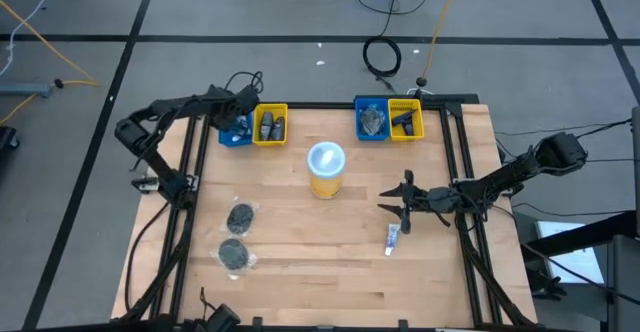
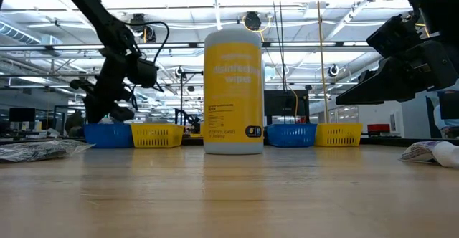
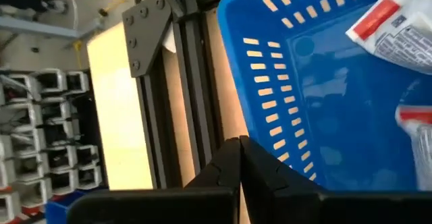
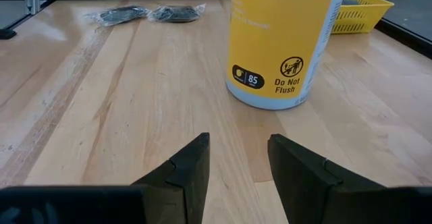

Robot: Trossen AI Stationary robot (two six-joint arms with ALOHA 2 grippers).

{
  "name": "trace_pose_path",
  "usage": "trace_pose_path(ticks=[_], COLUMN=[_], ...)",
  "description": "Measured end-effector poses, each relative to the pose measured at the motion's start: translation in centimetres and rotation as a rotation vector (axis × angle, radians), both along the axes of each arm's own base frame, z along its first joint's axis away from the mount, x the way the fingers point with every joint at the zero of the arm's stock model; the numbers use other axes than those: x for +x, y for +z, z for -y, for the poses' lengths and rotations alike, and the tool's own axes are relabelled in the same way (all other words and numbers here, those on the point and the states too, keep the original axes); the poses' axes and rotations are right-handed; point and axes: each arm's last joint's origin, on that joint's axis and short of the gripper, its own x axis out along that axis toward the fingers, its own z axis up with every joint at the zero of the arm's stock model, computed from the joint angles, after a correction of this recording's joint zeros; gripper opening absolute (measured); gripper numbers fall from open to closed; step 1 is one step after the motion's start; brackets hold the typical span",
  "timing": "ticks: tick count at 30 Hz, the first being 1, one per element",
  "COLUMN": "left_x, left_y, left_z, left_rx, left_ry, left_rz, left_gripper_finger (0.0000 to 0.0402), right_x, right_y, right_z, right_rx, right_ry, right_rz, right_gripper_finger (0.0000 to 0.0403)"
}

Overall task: Pick & Place Travel size toiletries
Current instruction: Adjust the left blue bin, then put the top hairbrush into the right blue bin

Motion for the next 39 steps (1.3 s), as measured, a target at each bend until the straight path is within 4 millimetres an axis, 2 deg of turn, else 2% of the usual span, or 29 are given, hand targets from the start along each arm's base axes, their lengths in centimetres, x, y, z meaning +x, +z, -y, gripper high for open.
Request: trace_pose_path(ticks=[16,19,23,27,31,34,39], left_x=[0.6,0.4,0.3,0.4,1.6,2.9,5.0], left_y=[0.4,1.4,4.0,7.3,9.2,9.0,6.3], left_z=[-0.2,0.1,1.2,3.6,7.5,11.1,17.0], left_rx=[0.005,0.026,0.101,0.182,0.267,0.336,0.437], left_ry=[-0.061,-0.076,-0.114,-0.222,-0.412,-0.585,-0.923], left_rz=[0.083,0.105,0.169,0.257,0.399,0.525,0.766], left_gripper_finger=[0.0011,0.0003,0.0007,0.0015,0.0014,0.0004,0.0012], right_x=[0.0,0.0,0.0,0.0,0.0,0.1,0.3], right_y=[0.0,0.0,0.0,0.0,0.0,0.2,1.4], right_z=[0.0,0.0,0.0,0.0,0.0,-0.1,-0.6], right_rx=[0.000,0.000,0.000,0.000,0.000,0.005,-0.014], right_ry=[0.001,0.001,0.001,0.001,0.001,0.007,0.072], right_rz=[-0.001,-0.001,-0.001,-0.001,0.001,0.024,0.136], right_gripper_finger=[0.0141,0.0141,0.0141,0.0141,0.0141,0.0141,0.0141])
